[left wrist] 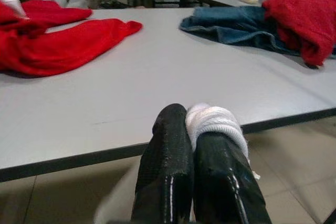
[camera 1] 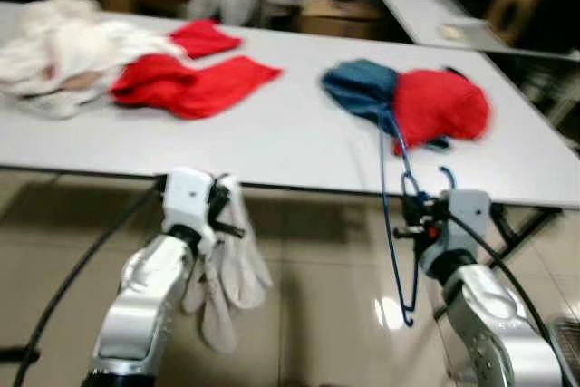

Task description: Hang hanger

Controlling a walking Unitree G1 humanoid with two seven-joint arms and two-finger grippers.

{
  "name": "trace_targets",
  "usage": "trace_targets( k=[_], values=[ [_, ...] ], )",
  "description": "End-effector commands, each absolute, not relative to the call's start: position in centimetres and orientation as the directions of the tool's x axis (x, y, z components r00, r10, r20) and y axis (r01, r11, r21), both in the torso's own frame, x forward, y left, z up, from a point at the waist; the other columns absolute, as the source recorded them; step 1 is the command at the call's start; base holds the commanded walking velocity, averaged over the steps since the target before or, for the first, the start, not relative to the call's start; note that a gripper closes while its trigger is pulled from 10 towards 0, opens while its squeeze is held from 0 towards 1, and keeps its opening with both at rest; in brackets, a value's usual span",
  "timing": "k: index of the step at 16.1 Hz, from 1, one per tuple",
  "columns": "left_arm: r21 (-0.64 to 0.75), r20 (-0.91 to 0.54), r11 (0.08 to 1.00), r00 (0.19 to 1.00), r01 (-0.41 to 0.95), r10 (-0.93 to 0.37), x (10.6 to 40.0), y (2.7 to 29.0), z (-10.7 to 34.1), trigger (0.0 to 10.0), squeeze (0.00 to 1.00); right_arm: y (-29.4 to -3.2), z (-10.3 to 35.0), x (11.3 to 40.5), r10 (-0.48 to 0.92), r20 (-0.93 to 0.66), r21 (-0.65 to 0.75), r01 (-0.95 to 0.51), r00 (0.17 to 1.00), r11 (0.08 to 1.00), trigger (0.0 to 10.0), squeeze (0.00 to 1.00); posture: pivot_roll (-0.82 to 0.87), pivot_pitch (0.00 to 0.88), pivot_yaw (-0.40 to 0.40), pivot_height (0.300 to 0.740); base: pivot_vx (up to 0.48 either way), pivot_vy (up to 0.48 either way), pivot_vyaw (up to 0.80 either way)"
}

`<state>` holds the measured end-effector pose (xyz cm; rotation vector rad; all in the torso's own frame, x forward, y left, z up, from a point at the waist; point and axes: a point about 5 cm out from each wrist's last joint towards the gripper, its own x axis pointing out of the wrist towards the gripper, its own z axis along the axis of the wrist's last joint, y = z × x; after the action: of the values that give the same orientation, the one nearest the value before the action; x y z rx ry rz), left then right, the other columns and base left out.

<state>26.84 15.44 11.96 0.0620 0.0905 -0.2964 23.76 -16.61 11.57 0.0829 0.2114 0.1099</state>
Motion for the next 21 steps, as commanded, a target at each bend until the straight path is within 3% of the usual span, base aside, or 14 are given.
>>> trace_targets(
  k=[1, 8, 15, 21],
  values=[
    [0.042, -0.068, 0.947, 0.946, 0.319, -0.316, 26.86, 14.66, 12.54, 10.0, 0.00, -17.23, 11.98, 23.81, 0.098, -0.192, 0.062, -0.088, 0.977, 0.994, 10.0, 0.00, -0.15, 0.000, -0.042, 0.740, 0.000, 0.000, -0.71],
    [0.050, -0.067, 0.945, 0.945, 0.323, -0.320, 27.05, 14.61, 12.64, 10.0, 0.00, -17.04, 11.84, 23.87, 0.101, -0.198, 0.076, -0.088, 0.975, 0.993, 10.0, 0.00, -0.15, 0.000, -0.036, 0.740, 0.000, 0.000, 0.00],
    [0.034, -0.062, 0.944, 0.943, 0.329, -0.327, 27.13, 14.26, 12.24, 10.0, 0.00, -17.23, 11.89, 24.27, 0.115, -0.204, 0.068, -0.103, 0.972, 0.992, 10.0, 0.00, -0.17, 0.000, -0.027, 0.740, 0.000, 0.000, -0.75],
    [0.035, -0.054, 0.943, 0.943, 0.331, -0.329, 27.80, 13.96, 12.39, 10.0, 0.00, -17.06, 12.47, 24.52, 0.146, -0.169, 0.000, -0.148, 0.975, 0.989, 10.0, 0.00, -0.18, 0.000, -0.012, 0.740, 0.000, -0.230, 0.00]
  ],
)
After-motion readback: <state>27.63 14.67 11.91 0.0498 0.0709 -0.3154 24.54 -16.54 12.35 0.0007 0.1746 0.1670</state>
